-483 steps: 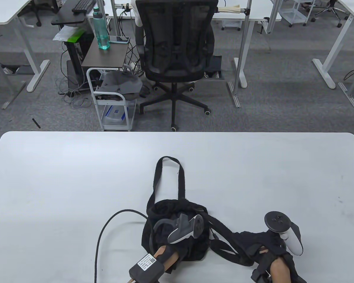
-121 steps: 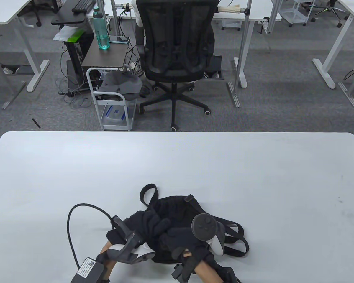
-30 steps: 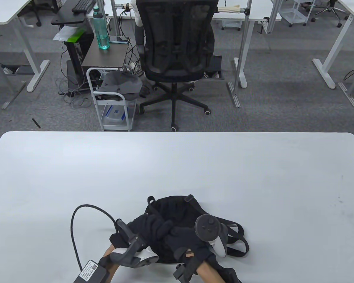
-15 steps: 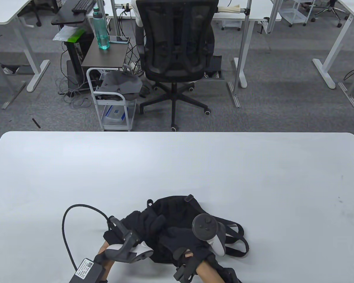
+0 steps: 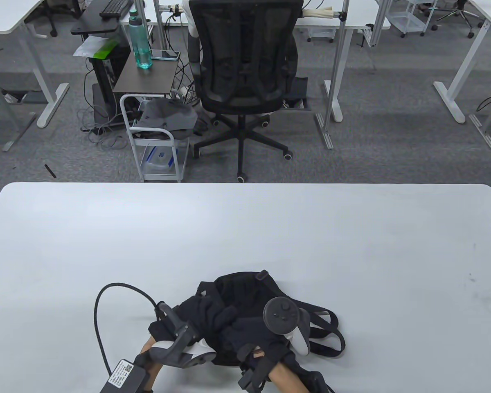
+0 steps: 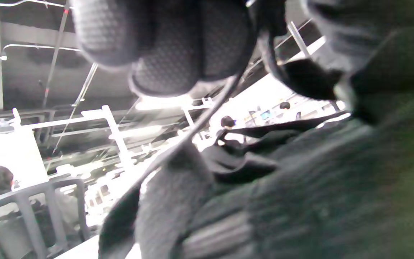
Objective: Pull shoulder strap to tighten
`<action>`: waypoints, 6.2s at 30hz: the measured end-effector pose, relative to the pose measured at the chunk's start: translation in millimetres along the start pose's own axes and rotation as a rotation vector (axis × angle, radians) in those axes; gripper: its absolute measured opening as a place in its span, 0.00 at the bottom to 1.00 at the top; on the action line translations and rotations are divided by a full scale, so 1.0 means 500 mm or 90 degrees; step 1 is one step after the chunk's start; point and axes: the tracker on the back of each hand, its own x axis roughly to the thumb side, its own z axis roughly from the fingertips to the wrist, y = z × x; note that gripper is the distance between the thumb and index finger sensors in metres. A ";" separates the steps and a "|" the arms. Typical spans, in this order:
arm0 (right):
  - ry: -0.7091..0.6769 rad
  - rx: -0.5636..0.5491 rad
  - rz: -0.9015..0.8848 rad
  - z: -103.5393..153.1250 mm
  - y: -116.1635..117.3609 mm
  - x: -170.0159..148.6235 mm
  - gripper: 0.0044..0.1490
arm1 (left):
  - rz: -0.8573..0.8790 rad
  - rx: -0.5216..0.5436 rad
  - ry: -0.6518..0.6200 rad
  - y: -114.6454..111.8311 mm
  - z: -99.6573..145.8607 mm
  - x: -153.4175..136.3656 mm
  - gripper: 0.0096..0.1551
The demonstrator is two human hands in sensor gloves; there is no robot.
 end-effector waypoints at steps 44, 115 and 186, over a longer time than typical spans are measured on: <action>-0.002 -0.034 -0.038 0.006 -0.019 -0.004 0.26 | -0.013 0.047 -0.004 0.053 -0.008 0.024 0.37; -0.022 -0.025 -0.066 0.006 -0.027 0.002 0.23 | 0.252 -0.012 0.149 0.003 0.017 -0.054 0.37; 0.017 -0.009 -0.082 -0.007 -0.021 -0.024 0.32 | 0.216 -0.024 0.085 0.020 -0.016 0.001 0.37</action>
